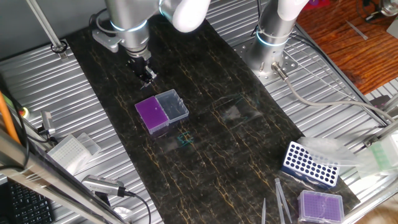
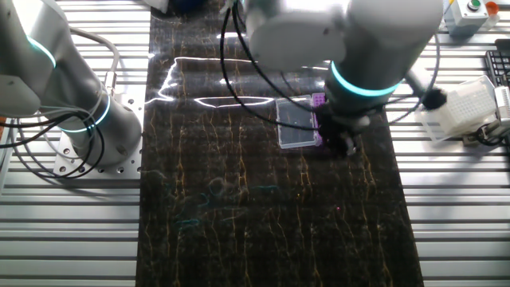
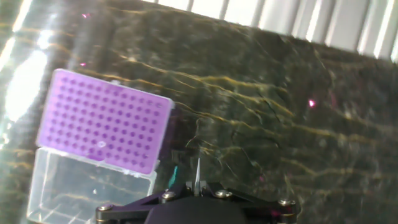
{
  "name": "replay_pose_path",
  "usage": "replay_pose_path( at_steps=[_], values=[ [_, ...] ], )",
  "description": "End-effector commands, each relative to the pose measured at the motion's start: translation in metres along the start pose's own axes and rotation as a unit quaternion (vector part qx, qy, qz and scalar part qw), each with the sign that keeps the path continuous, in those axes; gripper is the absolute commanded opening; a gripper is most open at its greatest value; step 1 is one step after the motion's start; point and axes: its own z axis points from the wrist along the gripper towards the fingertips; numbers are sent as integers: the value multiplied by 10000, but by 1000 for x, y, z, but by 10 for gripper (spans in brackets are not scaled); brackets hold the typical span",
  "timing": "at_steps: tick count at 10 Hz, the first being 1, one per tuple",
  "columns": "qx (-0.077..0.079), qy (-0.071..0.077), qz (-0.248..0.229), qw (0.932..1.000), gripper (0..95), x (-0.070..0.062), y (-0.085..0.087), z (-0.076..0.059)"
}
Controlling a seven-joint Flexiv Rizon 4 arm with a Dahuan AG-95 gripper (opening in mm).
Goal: Insert a small pipette tip into the holder for small pipette tips
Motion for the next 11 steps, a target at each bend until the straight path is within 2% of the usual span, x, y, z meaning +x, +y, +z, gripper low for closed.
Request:
replay_pose_path(
  at_steps=[1,3,5,7,9,11],
  values=[
    [155,120,-684,9975,0,-15,4,-6],
    [222,205,-1018,9943,0,-21,9,-3],
    [354,482,-1262,9902,0,-24,15,0],
    [390,570,-1278,9894,0,-27,19,2],
    [622,919,-1371,9843,0,-30,24,5],
    [683,1176,-1405,9807,0,-31,24,5]
  ],
)
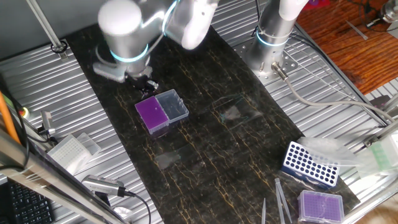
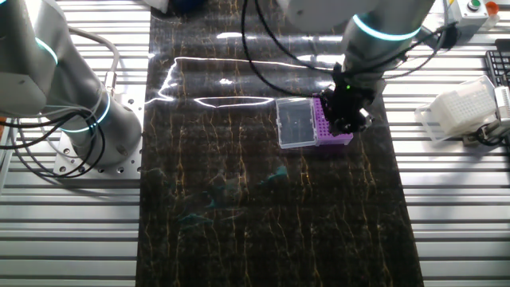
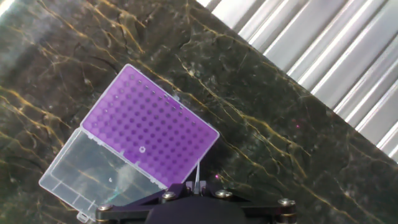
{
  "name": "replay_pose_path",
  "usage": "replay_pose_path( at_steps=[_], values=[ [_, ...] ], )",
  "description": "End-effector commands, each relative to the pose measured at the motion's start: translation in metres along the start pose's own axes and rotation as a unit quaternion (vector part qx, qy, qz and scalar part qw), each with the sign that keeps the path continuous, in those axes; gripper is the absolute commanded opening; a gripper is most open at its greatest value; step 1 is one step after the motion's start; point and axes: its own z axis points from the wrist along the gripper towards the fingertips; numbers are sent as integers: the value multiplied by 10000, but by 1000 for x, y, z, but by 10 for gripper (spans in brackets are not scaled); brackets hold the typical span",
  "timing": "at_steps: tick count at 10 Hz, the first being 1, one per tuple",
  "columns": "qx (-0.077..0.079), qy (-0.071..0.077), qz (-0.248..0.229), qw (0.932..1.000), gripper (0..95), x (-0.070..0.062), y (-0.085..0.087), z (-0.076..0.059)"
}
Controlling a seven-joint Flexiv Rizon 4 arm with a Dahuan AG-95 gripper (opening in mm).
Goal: Insert a small pipette tip into the holder for small pipette tips
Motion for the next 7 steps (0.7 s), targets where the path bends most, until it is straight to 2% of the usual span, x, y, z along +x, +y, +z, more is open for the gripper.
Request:
replay_pose_path(
  at_steps=[1,2,5,6,7],
  values=[
    [61,347,-66,9994,0,0,0,0],
    [76,422,-75,9991,0,0,0,0],
    [231,869,-278,9956,0,1,2,-2],
    [249,924,-310,9949,0,2,2,-3],
    [187,1032,-284,9941,0,5,6,-4]
  ],
)
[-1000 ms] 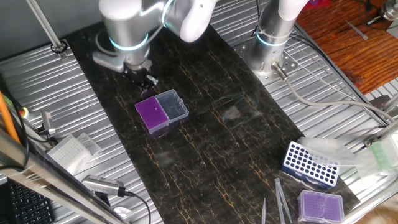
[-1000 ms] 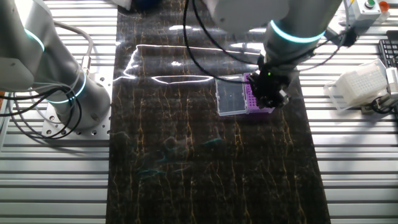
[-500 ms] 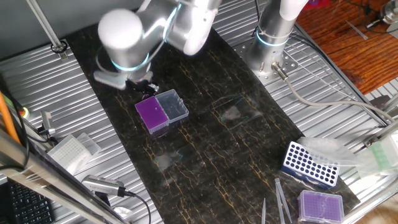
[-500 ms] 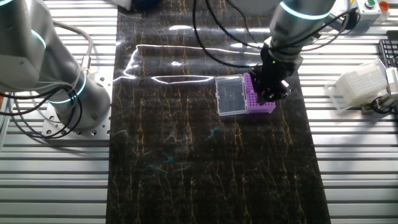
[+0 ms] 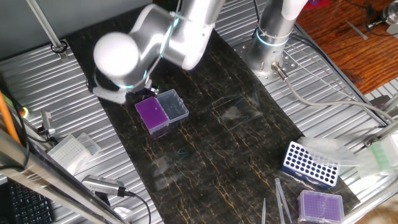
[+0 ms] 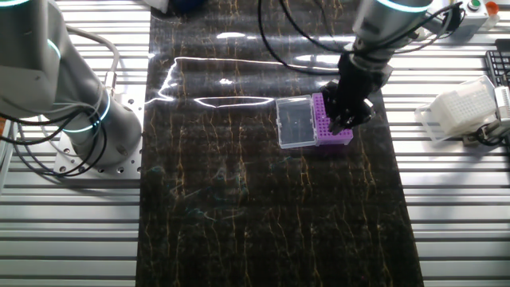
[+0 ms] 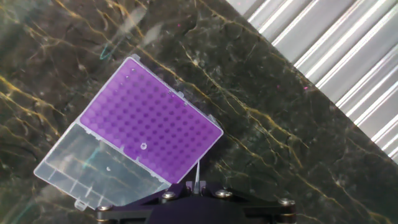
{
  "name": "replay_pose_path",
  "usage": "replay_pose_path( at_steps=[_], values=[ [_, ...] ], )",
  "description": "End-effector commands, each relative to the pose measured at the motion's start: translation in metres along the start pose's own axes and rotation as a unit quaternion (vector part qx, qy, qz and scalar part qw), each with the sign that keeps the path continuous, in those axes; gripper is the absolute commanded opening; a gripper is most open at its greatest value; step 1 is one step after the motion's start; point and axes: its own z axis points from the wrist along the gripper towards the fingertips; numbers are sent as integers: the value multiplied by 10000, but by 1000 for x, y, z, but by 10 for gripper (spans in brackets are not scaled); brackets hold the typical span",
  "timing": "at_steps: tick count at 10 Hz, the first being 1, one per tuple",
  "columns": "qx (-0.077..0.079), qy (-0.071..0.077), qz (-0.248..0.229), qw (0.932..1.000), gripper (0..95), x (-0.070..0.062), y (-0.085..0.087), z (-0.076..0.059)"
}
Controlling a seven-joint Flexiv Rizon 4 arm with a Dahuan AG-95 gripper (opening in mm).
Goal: Insert a small pipette tip into the holder for small pipette tips
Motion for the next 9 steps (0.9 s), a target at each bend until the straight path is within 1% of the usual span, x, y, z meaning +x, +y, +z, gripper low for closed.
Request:
replay_pose_path(
  at_steps=[1,3,4,5,7,9],
  values=[
    [-73,207,-19,9998,0,6,5,-1],
    [-77,294,-60,9995,0,10,9,-2],
    [-98,364,-100,9992,0,12,11,-4],
    [-77,463,-129,9988,0,13,13,-5],
    [38,707,-195,9973,0,15,15,-4],
    [51,829,-270,9962,0,16,17,-2]
  ],
)
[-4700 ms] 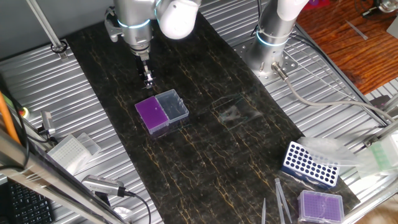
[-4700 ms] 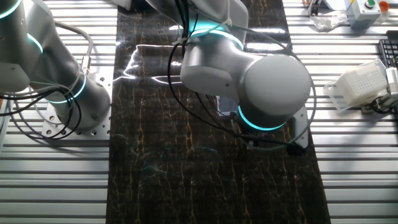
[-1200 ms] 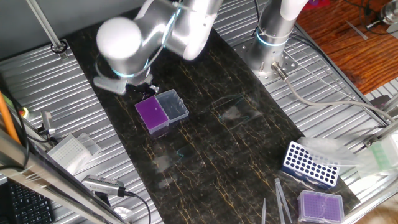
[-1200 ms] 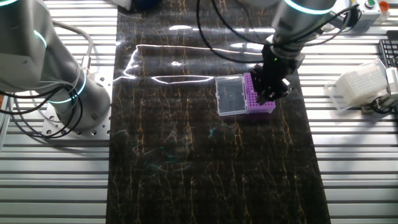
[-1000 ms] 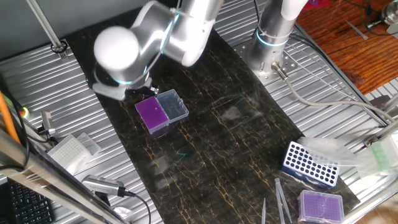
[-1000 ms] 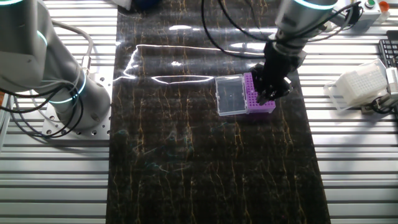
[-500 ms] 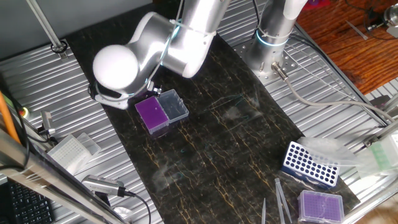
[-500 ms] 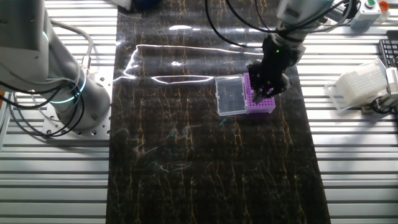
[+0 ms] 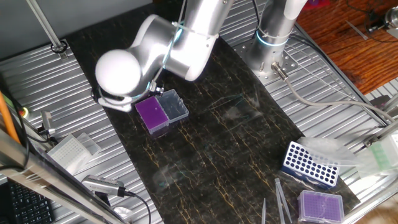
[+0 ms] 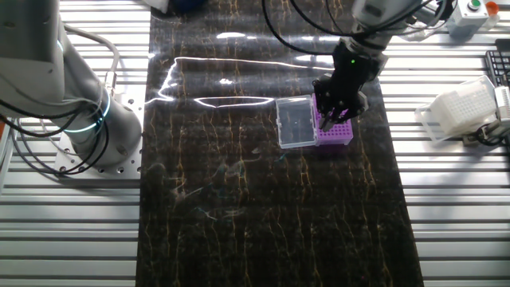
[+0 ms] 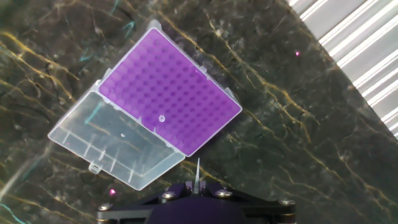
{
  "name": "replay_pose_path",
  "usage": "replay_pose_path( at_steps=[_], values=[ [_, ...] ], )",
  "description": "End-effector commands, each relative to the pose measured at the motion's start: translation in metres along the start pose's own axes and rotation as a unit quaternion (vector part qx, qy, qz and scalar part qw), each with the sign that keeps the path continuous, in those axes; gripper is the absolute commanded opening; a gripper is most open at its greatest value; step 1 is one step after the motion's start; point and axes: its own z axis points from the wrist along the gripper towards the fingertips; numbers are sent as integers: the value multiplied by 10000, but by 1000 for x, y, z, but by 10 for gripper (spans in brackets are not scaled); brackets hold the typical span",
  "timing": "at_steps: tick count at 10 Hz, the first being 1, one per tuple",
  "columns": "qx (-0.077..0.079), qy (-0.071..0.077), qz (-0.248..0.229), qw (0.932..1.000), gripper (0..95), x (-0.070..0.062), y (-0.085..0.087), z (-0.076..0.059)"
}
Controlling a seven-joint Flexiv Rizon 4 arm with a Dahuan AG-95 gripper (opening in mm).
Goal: Insert a small pipette tip into the holder for small pipette tips
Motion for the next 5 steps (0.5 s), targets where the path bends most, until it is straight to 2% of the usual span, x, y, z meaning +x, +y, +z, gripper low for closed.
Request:
replay_pose_path(
  at_steps=[1,2,5],
  values=[
    [51,182,-76,9998,0,2,2,2],
    [95,298,-114,9994,0,3,3,2],
    [190,477,-140,9986,0,3,3,2]
  ],
)
